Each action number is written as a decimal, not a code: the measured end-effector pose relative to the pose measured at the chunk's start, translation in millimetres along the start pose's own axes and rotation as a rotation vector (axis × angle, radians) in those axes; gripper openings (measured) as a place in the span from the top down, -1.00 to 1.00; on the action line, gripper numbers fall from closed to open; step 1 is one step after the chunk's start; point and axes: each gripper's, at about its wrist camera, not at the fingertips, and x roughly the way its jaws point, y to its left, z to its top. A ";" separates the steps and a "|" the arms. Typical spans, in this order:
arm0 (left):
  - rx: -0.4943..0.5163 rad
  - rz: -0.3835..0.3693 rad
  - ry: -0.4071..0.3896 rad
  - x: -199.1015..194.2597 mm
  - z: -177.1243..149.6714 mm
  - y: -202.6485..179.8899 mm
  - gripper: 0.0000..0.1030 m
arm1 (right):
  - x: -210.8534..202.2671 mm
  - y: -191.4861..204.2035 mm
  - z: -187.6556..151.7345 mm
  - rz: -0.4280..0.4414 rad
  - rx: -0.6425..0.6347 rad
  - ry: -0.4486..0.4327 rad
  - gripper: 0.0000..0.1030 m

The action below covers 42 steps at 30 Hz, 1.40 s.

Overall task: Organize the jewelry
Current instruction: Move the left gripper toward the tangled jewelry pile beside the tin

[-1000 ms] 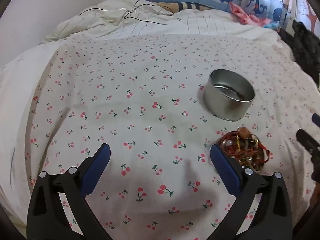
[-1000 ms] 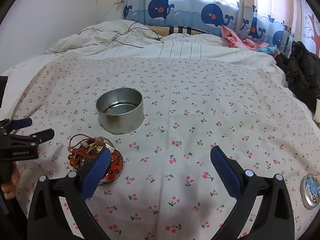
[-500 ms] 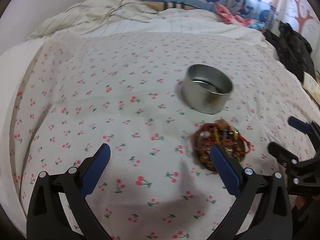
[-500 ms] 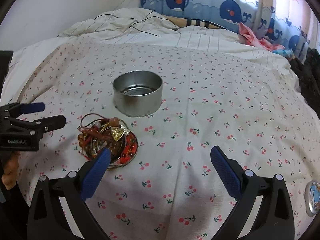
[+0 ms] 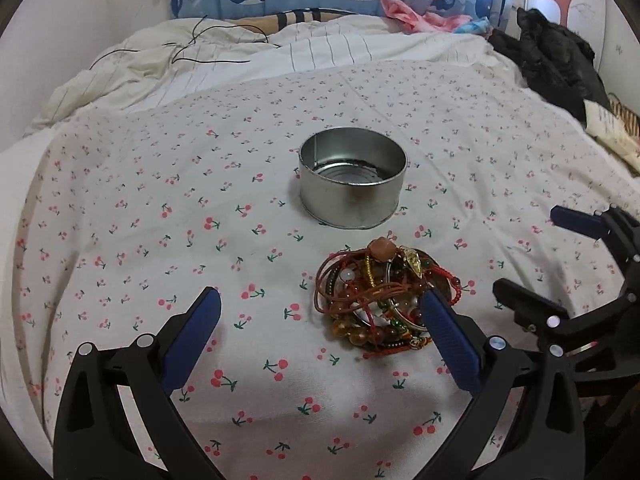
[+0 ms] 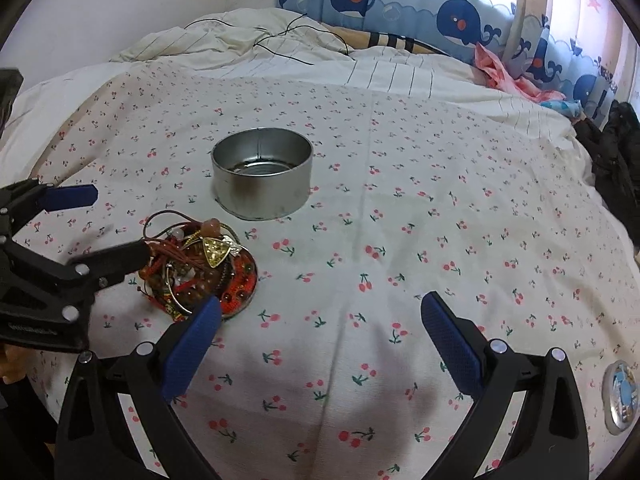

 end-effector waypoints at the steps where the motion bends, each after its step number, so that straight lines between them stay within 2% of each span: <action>1: 0.007 0.000 0.000 1.0 -3.1 0.7 -0.87 | -0.2 -2.1 -0.2 -0.002 0.005 -0.001 -0.86; 18: -0.015 0.011 -0.018 1.9 4.5 -3.3 -0.87 | -1.4 -10.1 -1.7 -0.016 0.027 -0.007 -0.86; 21: -0.019 0.011 -0.032 -0.7 5.3 -2.2 -0.87 | -5.3 -13.5 -1.0 -0.013 0.043 -0.034 -0.86; 25: -0.028 0.014 -0.029 -0.1 5.7 0.8 -0.87 | -14.1 -22.1 2.3 0.000 0.109 -0.112 -0.86; 29: -0.043 0.018 -0.036 -0.9 6.9 4.5 -0.87 | -10.3 -28.9 5.8 0.059 0.169 -0.073 -0.86; 31: -0.060 0.008 -0.048 -2.2 7.7 6.5 -0.87 | -9.8 -29.4 6.4 0.039 0.157 -0.068 -0.86; 34: -0.084 0.012 -0.063 -3.8 9.0 9.0 -0.87 | -14.7 -26.8 5.7 0.004 0.143 -0.111 -0.86; 36: -0.073 0.022 -0.050 -1.9 10.4 9.3 -0.87 | -18.6 -31.0 4.1 0.047 0.201 -0.149 -0.86; 39: -0.111 0.019 -0.020 2.1 11.6 17.3 -0.87 | -9.1 -33.5 5.3 0.081 0.212 -0.062 -0.86; 41: -0.140 0.004 -0.013 3.3 11.6 23.4 -0.87 | -3.5 -27.3 6.5 0.000 0.156 -0.016 -0.86; 42: -0.148 -0.004 -0.012 3.9 11.6 25.9 -0.87 | -3.0 -26.5 6.1 -0.012 0.151 -0.013 -0.86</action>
